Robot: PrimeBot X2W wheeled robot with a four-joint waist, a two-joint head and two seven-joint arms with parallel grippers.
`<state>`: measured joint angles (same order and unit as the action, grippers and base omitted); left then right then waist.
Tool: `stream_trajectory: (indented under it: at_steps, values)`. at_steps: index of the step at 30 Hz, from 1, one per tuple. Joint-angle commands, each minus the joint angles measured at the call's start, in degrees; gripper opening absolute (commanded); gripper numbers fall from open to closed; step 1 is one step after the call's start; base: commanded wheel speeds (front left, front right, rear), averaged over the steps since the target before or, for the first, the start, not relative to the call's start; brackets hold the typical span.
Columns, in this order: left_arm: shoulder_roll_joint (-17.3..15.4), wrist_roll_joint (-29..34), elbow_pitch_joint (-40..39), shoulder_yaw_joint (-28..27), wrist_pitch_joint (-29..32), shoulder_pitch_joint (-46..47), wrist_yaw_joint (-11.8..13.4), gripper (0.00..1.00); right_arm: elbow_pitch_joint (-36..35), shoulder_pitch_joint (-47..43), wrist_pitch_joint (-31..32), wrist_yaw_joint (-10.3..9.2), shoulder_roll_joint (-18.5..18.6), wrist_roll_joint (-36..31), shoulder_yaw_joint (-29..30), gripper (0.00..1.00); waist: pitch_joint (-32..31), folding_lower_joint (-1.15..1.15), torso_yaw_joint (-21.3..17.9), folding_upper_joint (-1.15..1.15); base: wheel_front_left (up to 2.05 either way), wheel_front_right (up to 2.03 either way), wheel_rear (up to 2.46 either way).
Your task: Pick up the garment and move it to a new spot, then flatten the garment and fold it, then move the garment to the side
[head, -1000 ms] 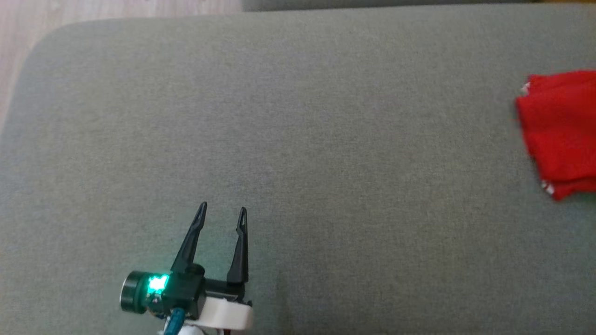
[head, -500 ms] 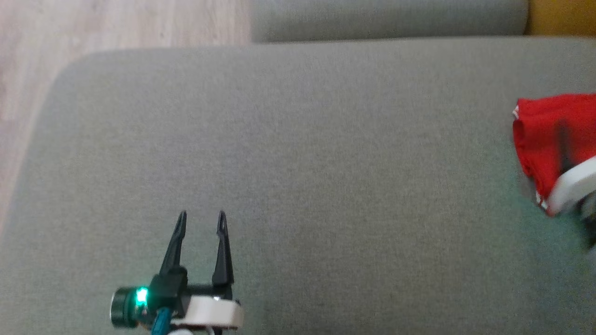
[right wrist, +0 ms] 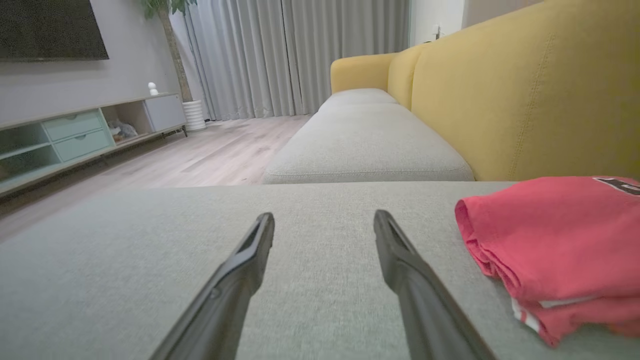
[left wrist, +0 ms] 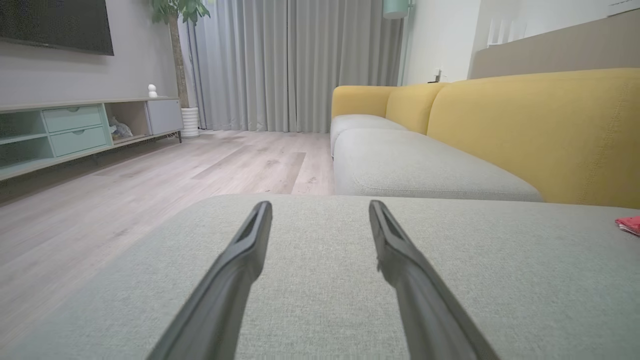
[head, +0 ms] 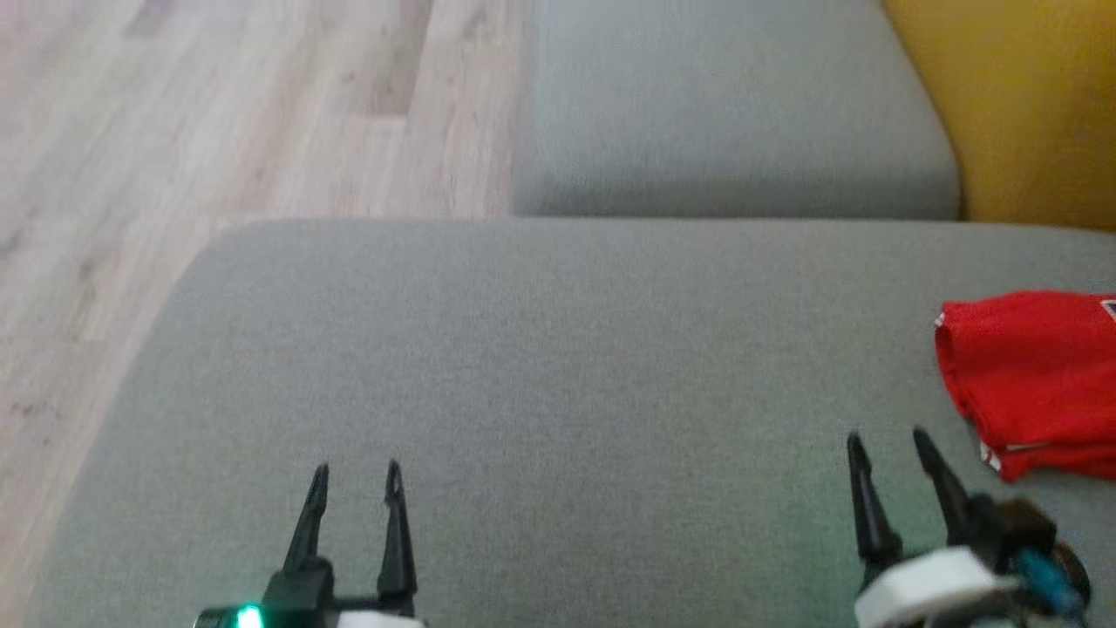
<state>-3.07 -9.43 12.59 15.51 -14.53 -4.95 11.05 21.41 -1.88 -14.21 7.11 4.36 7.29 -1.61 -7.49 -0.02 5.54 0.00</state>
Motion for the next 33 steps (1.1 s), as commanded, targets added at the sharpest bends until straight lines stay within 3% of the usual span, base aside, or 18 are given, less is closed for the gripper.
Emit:
stream_trajectory:
  at_steps: [1,5,15,16,33]
  values:
    - [0.2,0.3,-1.9,-2.5,-0.5,1.5,-0.1,1.0,-3.5,1.1,-0.8,0.37,0.2,-1.4,-1.0,1.0,-1.7,0.02,0.3,0.0,0.0,0.0,0.0]
    - [0.2,1.3,-1.9,-2.8,-0.5,-0.2,-1.3,1.0,-8.0,-3.9,-0.8,0.37,-0.9,-4.3,-0.3,1.0,-2.8,0.02,0.1,0.0,0.0,0.0,0.0]
    - [0.2,3.3,0.2,-3.1,-0.5,-1.0,-3.1,1.0,-8.4,-6.9,-0.8,0.37,-1.5,-2.2,-0.4,1.0,-3.4,0.02,-0.1,0.0,0.0,0.0,0.0]
    - [-0.1,3.0,2.0,-0.8,0.0,-3.6,-3.0,0.0,-6.4,-8.6,0.0,0.0,-1.9,-2.2,0.9,0.0,-3.5,0.02,-0.1,0.0,0.0,0.0,0.0]
    - [0.0,-7.1,4.1,-3.1,2.7,-2.5,-4.8,0.0,-4.3,-7.0,2.6,0.03,-1.9,7.9,1.6,0.0,-2.2,0.02,-0.7,0.0,0.0,0.0,0.0]
